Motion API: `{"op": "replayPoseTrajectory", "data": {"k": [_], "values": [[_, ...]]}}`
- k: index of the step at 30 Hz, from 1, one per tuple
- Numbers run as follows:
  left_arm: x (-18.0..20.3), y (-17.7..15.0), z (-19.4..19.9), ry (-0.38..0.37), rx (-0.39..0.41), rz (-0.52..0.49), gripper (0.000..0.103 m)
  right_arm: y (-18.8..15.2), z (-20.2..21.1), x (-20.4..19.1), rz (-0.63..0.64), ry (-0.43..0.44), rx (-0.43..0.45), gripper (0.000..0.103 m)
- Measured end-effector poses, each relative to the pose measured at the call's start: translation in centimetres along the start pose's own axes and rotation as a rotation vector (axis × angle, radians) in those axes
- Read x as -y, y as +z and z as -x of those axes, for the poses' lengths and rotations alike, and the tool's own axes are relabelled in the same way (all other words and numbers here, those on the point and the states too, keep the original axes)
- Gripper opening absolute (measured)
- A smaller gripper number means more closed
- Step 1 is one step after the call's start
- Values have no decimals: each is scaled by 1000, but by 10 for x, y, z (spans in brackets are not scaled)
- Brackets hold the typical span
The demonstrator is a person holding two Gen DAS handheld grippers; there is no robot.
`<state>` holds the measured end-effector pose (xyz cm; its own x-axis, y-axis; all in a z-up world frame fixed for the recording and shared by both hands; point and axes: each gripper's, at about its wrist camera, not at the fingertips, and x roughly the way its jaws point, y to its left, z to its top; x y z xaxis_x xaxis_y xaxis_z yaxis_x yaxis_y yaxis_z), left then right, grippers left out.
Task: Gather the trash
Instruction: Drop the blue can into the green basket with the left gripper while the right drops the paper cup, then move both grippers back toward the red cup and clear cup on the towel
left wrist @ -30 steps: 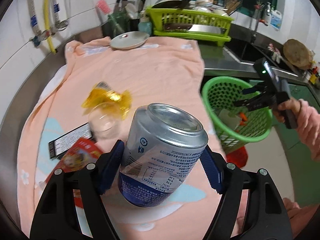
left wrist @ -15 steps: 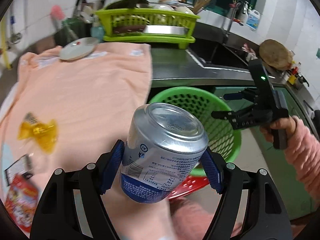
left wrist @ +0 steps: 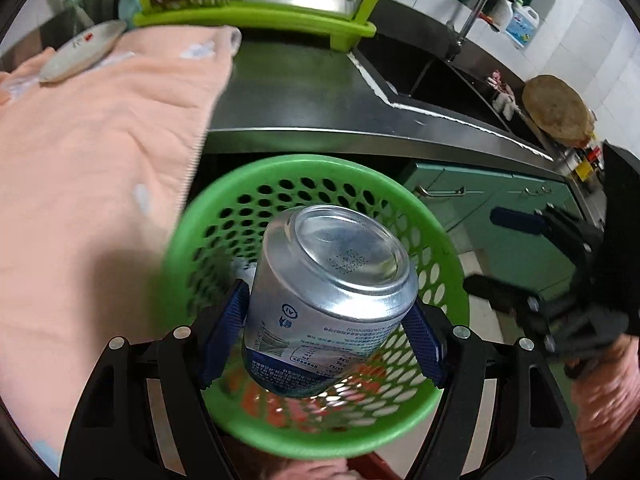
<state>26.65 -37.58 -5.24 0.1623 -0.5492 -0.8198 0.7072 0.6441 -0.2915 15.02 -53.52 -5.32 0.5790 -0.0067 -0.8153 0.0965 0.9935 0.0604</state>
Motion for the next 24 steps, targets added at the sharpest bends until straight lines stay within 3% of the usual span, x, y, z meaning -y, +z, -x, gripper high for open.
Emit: {"op": "replayPoseTrajectory", "data": {"k": [11, 24], "values": [[3, 1, -30, -17, -45, 41, 78, -5, 4, 11, -15, 0, 6, 86], [-16, -22, 21, 15, 36, 38, 79, 2, 9, -15, 17, 30, 27, 86]]}}
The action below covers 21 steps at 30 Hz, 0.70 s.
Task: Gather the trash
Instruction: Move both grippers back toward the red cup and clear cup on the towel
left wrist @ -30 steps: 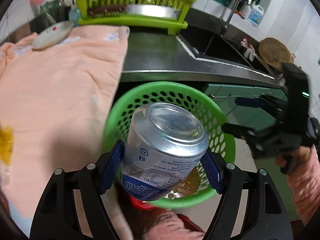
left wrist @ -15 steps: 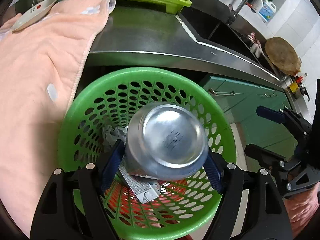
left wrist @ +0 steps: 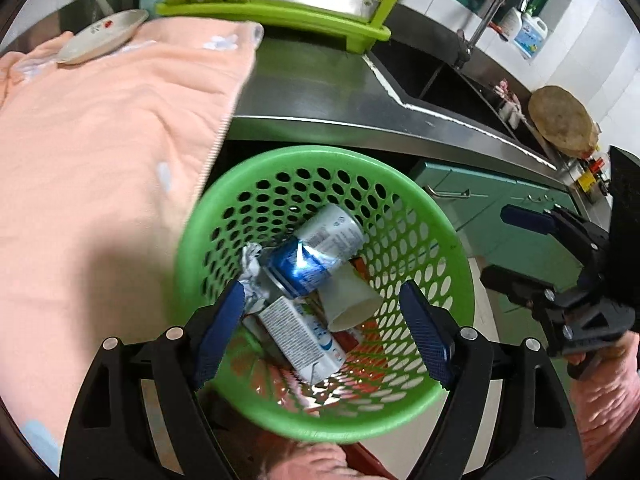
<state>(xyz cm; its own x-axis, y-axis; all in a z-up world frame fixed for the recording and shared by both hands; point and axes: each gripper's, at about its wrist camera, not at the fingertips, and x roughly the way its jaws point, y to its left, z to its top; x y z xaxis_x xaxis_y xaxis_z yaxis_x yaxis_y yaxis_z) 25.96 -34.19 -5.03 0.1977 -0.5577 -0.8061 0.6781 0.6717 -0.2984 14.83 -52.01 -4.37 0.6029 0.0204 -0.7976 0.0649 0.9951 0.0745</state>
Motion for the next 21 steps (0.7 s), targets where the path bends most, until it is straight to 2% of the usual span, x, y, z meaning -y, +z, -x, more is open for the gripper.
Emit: {"op": "replayPoseTrajectory", "data": {"k": [6, 9, 21], "values": [[-18, -20, 37, 30, 55, 19, 79, 9, -2, -25, 32, 38, 10, 86], [-27, -33, 58, 68, 82, 17, 79, 16, -6, -44, 63, 58, 11, 87], [-92, -73, 148, 311, 178, 27, 79, 47, -21, -124, 179, 153, 26, 89]]}}
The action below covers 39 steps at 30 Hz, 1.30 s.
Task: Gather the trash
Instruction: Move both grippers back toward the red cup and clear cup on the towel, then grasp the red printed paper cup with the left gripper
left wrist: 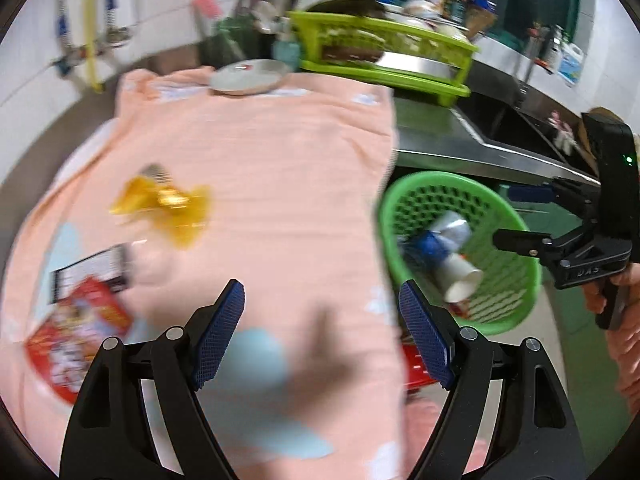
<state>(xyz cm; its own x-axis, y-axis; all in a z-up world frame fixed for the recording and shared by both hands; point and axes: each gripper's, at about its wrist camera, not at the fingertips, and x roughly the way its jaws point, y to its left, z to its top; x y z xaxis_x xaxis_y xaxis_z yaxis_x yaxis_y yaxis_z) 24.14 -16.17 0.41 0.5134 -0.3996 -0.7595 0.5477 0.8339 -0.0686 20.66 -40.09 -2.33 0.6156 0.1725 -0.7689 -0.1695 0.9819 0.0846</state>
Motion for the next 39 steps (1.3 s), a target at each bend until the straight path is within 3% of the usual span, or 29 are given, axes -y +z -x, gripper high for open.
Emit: {"op": "replayPoseTrajectory", "data": {"k": [10, 15, 26, 34, 37, 39], "values": [[-89, -9, 36, 212, -23, 0, 85, 35, -13, -62, 98, 75, 10, 89], [-116, -15, 35, 267, -72, -26, 85, 52, -21, -92, 140, 110, 16, 89], [-139, -27, 11, 294, -173, -115, 89, 85, -50, -140, 209, 169, 16, 89], [-149, -30, 1, 287, -179, -126, 89, 103, -78, -160, 233, 209, -3, 89], [-151, -31, -1, 286, -172, -135, 76, 107, -86, -170, 240, 233, -6, 89], [-153, -31, -1, 278, -167, -128, 76, 109, -92, -177, 245, 251, -6, 89]]}}
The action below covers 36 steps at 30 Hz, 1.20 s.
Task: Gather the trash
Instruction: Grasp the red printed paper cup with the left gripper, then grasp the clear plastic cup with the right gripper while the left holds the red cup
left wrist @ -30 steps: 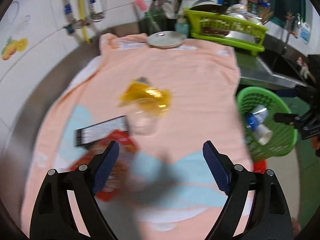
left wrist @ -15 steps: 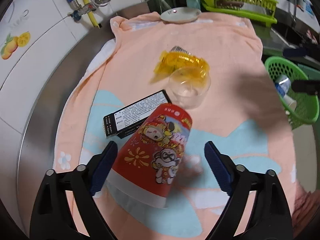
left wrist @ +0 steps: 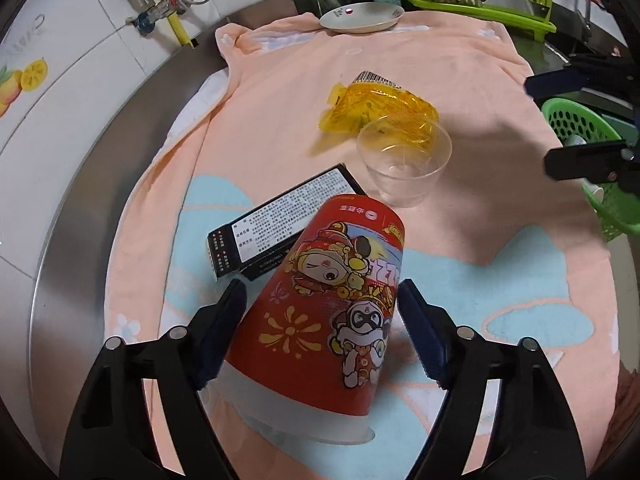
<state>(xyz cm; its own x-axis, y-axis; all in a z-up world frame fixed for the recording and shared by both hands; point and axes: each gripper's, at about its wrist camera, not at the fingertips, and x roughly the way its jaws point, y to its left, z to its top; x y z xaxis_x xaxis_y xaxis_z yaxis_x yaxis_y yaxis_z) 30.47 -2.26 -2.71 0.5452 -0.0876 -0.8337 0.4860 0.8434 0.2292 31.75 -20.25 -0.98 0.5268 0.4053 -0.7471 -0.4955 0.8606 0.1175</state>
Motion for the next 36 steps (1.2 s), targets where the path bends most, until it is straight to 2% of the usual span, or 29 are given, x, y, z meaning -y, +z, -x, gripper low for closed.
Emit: {"op": "replayPoseTrajectory", "data": {"k": [7, 14, 22, 25, 29, 36], "values": [[-11, -5, 7, -1, 20, 40, 68, 12, -28, -13, 15, 27, -1, 89], [-24, -15, 11, -7, 14, 81, 65, 26, -53, -21, 7, 51, 2, 89], [-32, -22, 18, -24, 22, 115, 63, 36, -76, -33, 39, -7, 0, 88], [-32, -23, 19, -24, 22, 116, 63, 37, -83, -33, 34, -17, -5, 80], [-34, -25, 20, -28, 25, 127, 63, 38, -82, -30, 13, -25, 5, 63], [-32, -28, 24, -52, 33, 159, 61, 30, -69, -27, 1, -34, 12, 61]]}}
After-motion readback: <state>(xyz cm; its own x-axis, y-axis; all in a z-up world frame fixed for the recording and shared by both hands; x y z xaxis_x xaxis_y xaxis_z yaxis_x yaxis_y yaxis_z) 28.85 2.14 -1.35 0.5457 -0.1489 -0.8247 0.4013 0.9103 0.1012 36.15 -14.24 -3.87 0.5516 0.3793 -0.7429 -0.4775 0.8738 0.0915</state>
